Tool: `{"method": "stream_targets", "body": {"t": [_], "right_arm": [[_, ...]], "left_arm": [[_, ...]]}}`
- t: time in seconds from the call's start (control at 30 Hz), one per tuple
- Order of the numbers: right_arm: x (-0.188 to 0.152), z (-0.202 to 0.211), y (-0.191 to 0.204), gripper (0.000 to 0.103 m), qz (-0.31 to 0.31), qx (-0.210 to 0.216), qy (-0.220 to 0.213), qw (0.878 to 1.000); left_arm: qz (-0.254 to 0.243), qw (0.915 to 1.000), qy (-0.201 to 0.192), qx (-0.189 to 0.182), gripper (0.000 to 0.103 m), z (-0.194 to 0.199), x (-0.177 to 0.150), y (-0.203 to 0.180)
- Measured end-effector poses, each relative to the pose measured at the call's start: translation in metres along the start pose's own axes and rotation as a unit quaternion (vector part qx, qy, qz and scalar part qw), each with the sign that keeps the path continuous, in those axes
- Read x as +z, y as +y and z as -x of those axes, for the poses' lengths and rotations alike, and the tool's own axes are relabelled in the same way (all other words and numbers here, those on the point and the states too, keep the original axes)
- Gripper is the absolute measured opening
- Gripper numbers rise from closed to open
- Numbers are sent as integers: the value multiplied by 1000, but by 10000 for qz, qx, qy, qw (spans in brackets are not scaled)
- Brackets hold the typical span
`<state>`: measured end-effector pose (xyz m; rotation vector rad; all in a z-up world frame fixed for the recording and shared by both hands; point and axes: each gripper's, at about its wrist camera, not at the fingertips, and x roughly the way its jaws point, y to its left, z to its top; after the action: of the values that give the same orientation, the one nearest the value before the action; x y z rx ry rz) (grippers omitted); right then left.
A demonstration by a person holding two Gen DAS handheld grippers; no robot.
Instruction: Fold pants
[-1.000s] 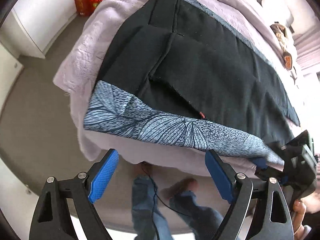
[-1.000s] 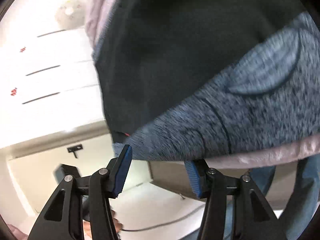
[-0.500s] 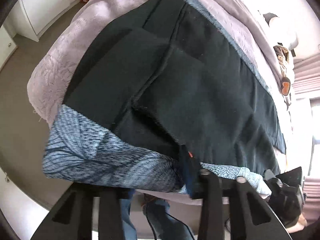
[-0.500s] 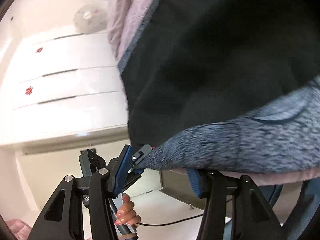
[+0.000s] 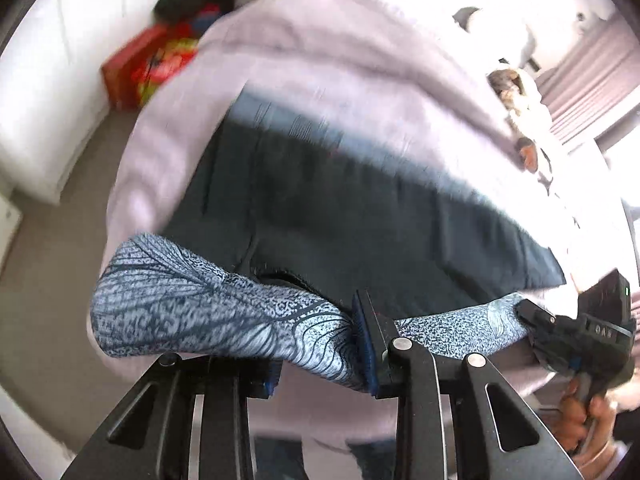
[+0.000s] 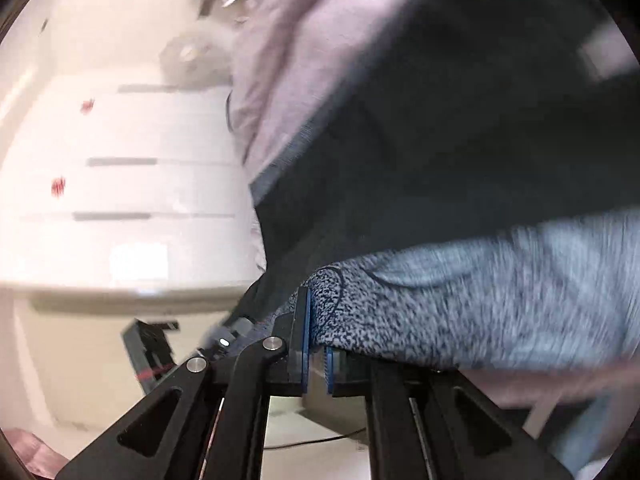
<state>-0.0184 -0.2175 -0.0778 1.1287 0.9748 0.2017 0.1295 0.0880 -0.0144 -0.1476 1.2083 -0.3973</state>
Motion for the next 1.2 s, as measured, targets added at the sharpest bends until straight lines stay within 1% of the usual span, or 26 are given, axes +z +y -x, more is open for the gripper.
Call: {"method": "stream_targets", "body": {"t": [0.07,0.13,0.17,0.2,0.27,0.33,0.37,0.4,0.43,0.47,0.5,0.53,0.57,0.6,0.63,0.67,0.73,0.8,0.87,0.9,0.93,0.97,1.0,1.07,1.13,1.2], "right_arm": [[33,-2,12,6,322,-120,229,9991],[61,-12,20,6,521,-199,486,9973],[78,-24,28,7,613,-208,630,9959],[99,-37,29,7,674,-235,732,9948],[131,-58,22,10,677,-345,912,9929],[166,-81,10,10,625,-437,1087,9911],[180,-96,2,11,649,-503,1186,9895],[189,-107,-4,12,653,-577,1269,9881],[197,-119,-9,13,640,-715,1327,9865],[204,-127,-13,16,619,-836,1381,9849],[207,-137,-21,16,582,-945,1444,9833],[206,-137,-23,18,541,-943,1443,9835],[204,-134,-23,27,437,-844,1420,9853],[202,-129,-19,56,411,-725,1404,9866],[199,-123,-14,75,446,-639,1396,9871],[192,-111,-2,90,631,-672,1396,9859],[176,-83,14,90,1003,-760,1350,9828],[162,-57,22,90,1091,-749,1165,9843],[145,-29,23,90,1081,-849,929,9861],[130,-5,22,90,1102,-1048,701,9859],[140,2,23,90,1087,-1193,578,9852],[128,20,20,90,1048,-1375,407,9841],[112,47,10,90,863,-1524,164,9844],[94,84,-10,90,506,-1664,-138,9847],[75,117,-36,90,31,-1945,-470,9798],[43,161,-64,90,-474,-2136,-824,9723]], "left_arm": [[-141,9995,-260,89,33,-7,28,-10],[-201,9981,-515,260,34,-23,60,-14],[-194,9976,-577,339,40,-33,72,-13],[-169,9965,-671,474,51,-44,84,-11],[-150,9932,-847,781,55,-71,104,-7],[-62,9922,-781,972,55,-96,115,-2],[-19,9909,-731,1127,59,-113,120,2],[-16,9895,-669,1283,66,-124,122,4],[-8,9870,-574,1500,66,-137,124,4],[28,9861,-487,1590,66,-146,125,7],[100,9858,-447,1613,66,-146,126,11],[163,9850,-498,1641,66,-141,127,13],[169,9835,-596,1702,66,-130,126,14],[123,9826,-660,1734,66,-121,124,14],[23,9816,-677,1784,66,-111,122,14],[-81,9809,-654,1828,66,-107,120,11],[-288,9805,-548,1864,66,-100,110,4],[-471,9822,-379,1779,66,-95,98,-7],[-680,9860,-203,1508,66,-92,85,-24],[-840,9886,-76,1248,66,-92,75,-37],[-965,9896,26,1070,66,-93,70,-47],[-1117,9897,144,878,66,-94,63,-59],[-1286,9891,269,663,66,-96,55,-73],[-1616,9853,503,251,66,-100,40,-102],[-1981,9776,703,-46,66,-103,23,-135],[-2294,9682,957,-290,66,-108,6,-167]]}}
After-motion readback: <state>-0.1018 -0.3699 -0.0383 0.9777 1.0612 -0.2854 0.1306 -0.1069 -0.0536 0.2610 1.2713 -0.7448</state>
